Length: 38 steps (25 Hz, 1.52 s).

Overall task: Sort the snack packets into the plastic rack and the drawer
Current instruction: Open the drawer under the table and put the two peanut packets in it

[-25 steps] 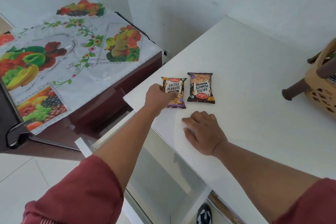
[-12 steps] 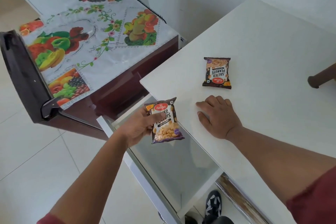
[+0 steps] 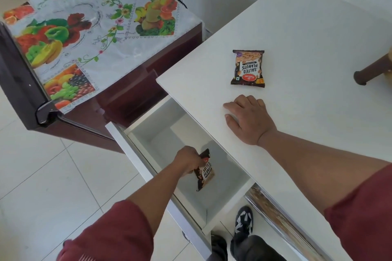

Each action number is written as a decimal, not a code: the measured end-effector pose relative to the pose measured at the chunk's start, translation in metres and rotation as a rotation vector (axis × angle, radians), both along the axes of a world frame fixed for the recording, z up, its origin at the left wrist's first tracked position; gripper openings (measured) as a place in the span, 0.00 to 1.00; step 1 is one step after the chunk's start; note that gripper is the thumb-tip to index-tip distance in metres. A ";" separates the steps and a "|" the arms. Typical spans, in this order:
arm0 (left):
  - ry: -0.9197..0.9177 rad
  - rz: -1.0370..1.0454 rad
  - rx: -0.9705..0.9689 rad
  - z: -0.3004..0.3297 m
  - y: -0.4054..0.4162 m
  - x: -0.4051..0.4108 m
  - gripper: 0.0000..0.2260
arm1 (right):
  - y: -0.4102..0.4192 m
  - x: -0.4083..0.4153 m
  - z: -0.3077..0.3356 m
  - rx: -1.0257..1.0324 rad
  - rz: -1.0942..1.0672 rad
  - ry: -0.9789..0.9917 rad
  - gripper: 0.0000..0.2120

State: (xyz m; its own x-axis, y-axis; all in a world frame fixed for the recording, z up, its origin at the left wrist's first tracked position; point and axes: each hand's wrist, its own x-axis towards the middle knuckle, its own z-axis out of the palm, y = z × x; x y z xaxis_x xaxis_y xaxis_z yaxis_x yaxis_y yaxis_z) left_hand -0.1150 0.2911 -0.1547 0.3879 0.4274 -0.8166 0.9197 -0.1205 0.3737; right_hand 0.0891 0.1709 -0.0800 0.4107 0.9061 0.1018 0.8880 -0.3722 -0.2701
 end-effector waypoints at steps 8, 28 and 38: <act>0.303 -0.547 0.170 -0.048 0.002 -0.007 0.20 | 0.001 0.001 -0.002 -0.005 0.008 0.005 0.18; 0.117 -0.998 -0.046 -0.044 -0.034 0.008 0.07 | 0.002 0.001 0.000 -0.015 0.008 -0.010 0.19; 0.124 -0.988 -0.180 0.021 -0.020 0.026 0.10 | 0.003 0.001 -0.001 0.012 0.002 -0.014 0.17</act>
State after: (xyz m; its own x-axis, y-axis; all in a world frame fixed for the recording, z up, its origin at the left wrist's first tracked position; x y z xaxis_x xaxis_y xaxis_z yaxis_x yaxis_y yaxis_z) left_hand -0.0885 0.2709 -0.1339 0.4097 -0.1724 -0.8958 0.4721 -0.8002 0.3699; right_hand 0.0898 0.1738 -0.0815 0.4073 0.9056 0.1185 0.8924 -0.3670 -0.2625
